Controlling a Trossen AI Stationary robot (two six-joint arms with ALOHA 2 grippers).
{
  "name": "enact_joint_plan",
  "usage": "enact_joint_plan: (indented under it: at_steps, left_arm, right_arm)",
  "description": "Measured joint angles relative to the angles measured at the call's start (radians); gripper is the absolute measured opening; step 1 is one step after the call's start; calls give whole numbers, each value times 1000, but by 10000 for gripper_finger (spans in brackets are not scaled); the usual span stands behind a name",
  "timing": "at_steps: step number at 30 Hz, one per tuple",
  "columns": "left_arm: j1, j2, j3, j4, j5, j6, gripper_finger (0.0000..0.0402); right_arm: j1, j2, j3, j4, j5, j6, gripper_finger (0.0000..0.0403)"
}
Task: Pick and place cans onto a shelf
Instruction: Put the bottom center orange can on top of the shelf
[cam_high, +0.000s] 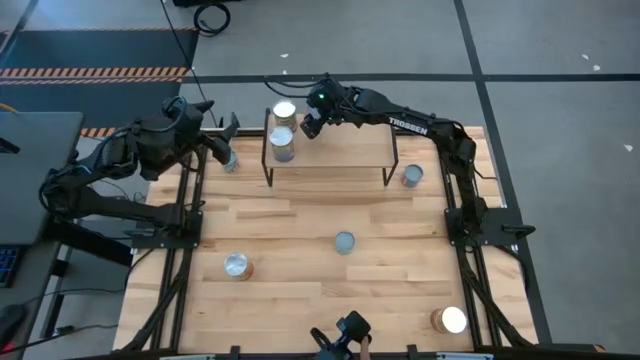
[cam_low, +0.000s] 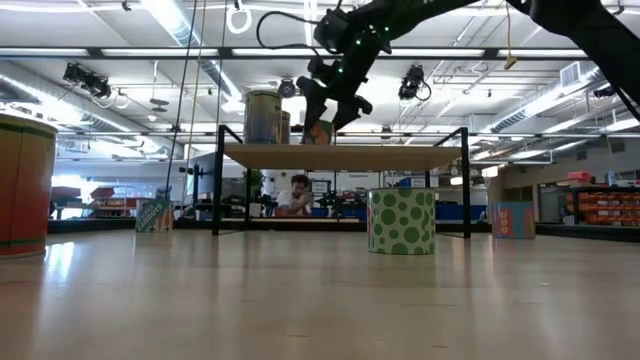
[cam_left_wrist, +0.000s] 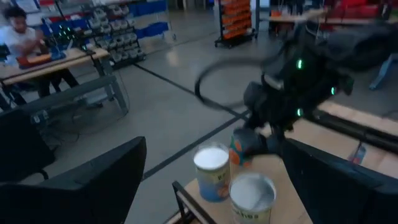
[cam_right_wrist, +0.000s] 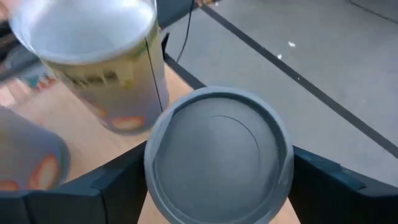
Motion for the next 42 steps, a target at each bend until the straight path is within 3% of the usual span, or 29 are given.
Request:
enact_joint_plan:
  at_steps: [6, 14, 21, 26, 34, 42]
  left_arm:
    - [0, 0, 0, 69, -22, 66, 380]
    - [0, 0, 0, 77, -22, 67, 380]
    - [-1, -10, 0, 52, -19, 66, 380]
    - [-1, -9, 0, 51, -18, 66, 380]
    - [-1, -9, 0, 51, -18, 66, 380]
    - [-1, -9, 0, 54, -18, 68, 380]
  right_arm:
    - [-7, 6, 0, 7, -19, -9, 362]
    - [-7, 5, 0, 62, -17, -32, 358]
    - [1, -97, 3, -1, -16, -142, 355]
    - [-14, -102, -1, -151, 39, -195, 347]
    - [-21, -53, 1, -178, 190, -236, 346]
    - [-42, -44, 0, -160, 180, -248, 346]
